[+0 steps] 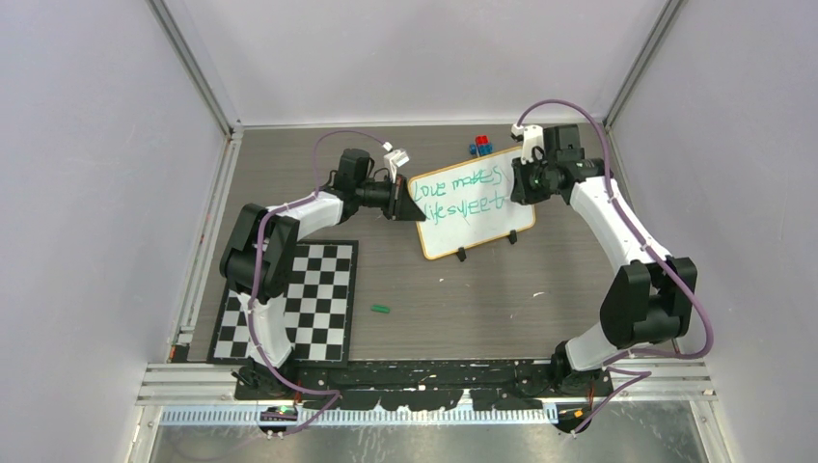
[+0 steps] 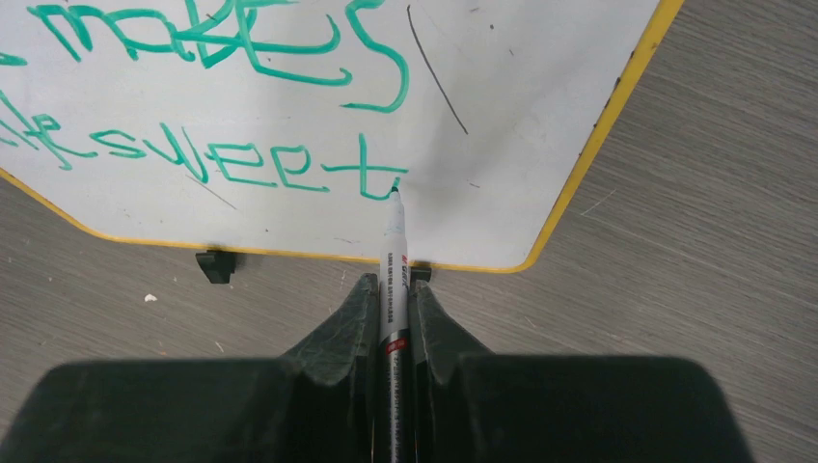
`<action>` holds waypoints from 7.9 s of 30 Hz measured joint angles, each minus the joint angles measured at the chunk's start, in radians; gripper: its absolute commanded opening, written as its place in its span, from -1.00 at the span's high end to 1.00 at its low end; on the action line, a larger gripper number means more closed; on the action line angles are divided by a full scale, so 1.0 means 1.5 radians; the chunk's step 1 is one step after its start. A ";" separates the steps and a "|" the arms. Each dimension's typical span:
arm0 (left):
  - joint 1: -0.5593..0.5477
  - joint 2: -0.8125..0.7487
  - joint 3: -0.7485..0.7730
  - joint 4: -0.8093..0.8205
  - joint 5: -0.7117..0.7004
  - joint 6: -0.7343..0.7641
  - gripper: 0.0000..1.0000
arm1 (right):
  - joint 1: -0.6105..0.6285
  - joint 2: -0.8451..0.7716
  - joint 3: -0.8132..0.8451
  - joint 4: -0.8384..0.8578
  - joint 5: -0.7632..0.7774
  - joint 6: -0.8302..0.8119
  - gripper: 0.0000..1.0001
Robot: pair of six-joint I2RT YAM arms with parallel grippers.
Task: Write a sentence on the whiteboard
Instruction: Write a sentence on the whiteboard, then close the whiteboard marker at the center of the board.
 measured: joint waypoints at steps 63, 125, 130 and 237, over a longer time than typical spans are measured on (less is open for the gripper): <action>0.093 -0.380 -0.052 -0.493 -0.070 0.400 -0.17 | 0.014 -0.109 0.039 -0.090 -0.246 0.123 0.99; -0.218 -0.364 0.046 -0.614 -0.239 0.429 1.00 | 0.060 -0.134 -0.119 0.017 -0.478 0.237 0.99; -0.200 -0.358 0.046 -0.624 -0.202 0.394 1.00 | 0.082 -0.134 -0.119 0.025 -0.505 0.250 0.99; -0.075 -0.376 0.080 -0.588 -0.075 0.224 -0.32 | 0.144 -0.057 -0.145 0.163 -0.634 0.402 0.99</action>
